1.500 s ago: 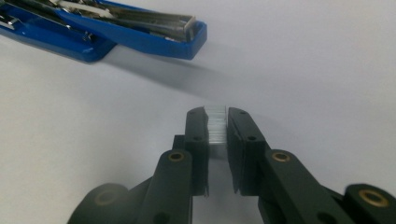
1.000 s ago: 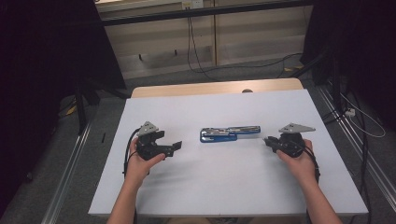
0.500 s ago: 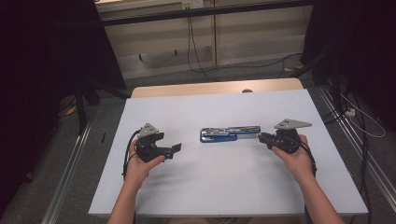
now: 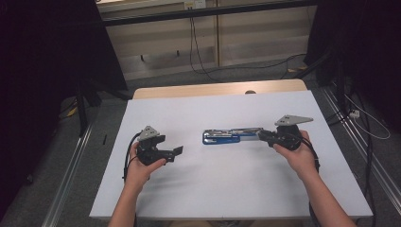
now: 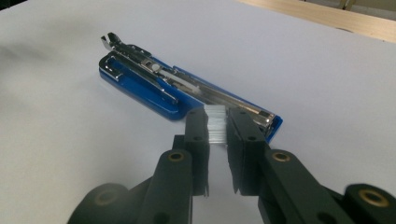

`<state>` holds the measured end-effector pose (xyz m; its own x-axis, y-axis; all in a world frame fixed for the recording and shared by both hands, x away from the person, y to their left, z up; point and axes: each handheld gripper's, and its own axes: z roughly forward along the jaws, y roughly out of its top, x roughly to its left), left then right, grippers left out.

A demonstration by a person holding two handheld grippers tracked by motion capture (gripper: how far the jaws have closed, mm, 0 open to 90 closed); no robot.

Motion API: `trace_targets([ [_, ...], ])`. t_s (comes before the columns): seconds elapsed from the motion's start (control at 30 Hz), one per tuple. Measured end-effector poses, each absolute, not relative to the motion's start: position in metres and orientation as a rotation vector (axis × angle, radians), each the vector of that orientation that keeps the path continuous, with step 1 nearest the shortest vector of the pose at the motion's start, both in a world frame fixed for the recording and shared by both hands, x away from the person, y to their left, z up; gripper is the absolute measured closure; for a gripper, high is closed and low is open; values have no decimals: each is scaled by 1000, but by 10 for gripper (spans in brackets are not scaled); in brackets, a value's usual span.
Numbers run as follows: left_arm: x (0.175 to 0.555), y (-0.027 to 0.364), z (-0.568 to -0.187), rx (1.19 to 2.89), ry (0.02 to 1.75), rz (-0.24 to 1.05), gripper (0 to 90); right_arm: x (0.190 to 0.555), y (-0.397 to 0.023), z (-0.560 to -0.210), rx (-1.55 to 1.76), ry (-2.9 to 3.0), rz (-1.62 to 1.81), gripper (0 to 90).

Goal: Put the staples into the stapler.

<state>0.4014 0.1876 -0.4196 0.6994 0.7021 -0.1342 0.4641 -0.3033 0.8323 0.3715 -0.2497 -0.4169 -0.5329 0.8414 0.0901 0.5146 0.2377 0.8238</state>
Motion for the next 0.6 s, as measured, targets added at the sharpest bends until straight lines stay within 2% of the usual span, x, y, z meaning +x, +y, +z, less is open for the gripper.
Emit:
trace_targets([
  [0.6,400,185,-421,1977,890,321,91,390,-236,-407,1173,2199,1212,794],
])
